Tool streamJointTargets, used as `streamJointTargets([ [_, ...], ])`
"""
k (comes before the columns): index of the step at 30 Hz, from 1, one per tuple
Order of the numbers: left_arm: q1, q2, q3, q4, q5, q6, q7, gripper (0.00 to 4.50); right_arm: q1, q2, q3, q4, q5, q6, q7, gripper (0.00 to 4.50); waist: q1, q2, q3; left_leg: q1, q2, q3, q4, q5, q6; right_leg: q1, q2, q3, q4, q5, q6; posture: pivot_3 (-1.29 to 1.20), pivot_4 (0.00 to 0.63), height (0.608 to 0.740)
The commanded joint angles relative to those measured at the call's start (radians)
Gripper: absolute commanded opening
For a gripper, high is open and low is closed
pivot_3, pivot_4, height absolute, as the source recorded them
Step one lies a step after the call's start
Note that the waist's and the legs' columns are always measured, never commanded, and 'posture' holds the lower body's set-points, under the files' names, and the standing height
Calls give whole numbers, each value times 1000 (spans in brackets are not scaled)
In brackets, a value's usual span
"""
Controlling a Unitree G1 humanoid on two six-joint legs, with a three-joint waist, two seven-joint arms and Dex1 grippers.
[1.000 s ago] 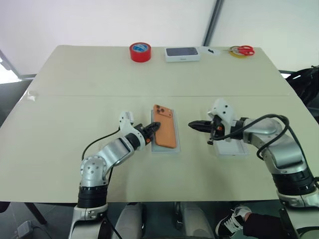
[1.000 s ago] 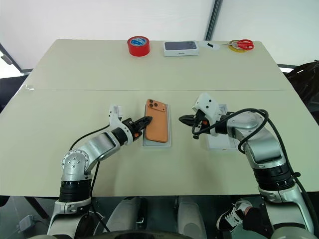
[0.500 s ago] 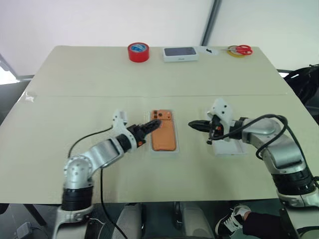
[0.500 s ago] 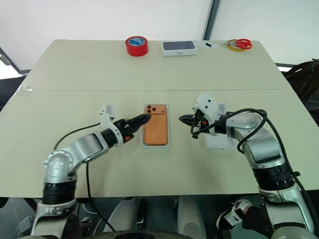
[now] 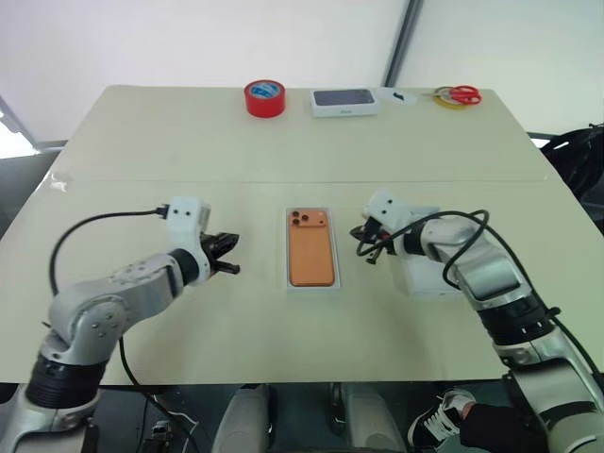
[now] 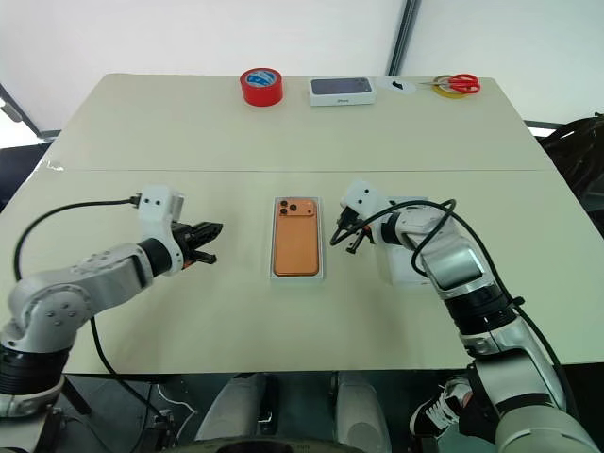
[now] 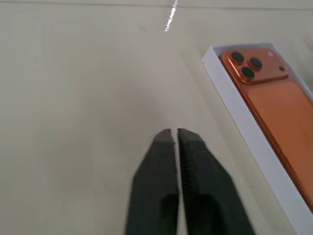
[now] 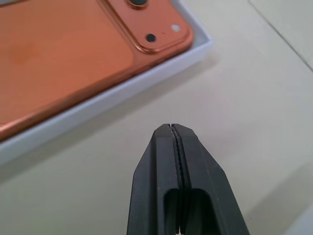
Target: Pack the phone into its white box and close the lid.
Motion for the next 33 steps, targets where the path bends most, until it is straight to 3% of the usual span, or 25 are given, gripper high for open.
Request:
streamJointTargets([
  [1,-55,-25,-67,-10,109,-7,-61,83,-20,21,8,-53,-25,20,-30,0,0,0,0,0,0,0,0,0,0,0,0,0,0,0,0,0,150,732],
  [7,-121,-112,-154,52,242,18,-132,83,-16,59,36,-97,-41,65,-52,0,-2,0,0,0,0,0,0,0,0,0,0,0,1,0,0,0,150,732],
  [17,-192,-247,-244,127,346,77,-271,83,24,45,68,-204,-48,124,-37,0,2,0,0,0,0,-1,0,0,0,0,0,0,1,0,1,0,150,732],
  [22,-254,-336,-245,166,361,98,-334,83,56,-10,45,-259,-36,152,-19,0,3,0,0,0,-1,-1,1,0,0,0,-1,0,1,0,1,0,150,732],
  [33,-371,-544,-377,288,448,119,-488,83,199,-176,-60,-391,-9,221,11,0,3,0,0,-1,-1,-1,2,0,1,1,-2,-1,1,0,1,0,150,732],
])
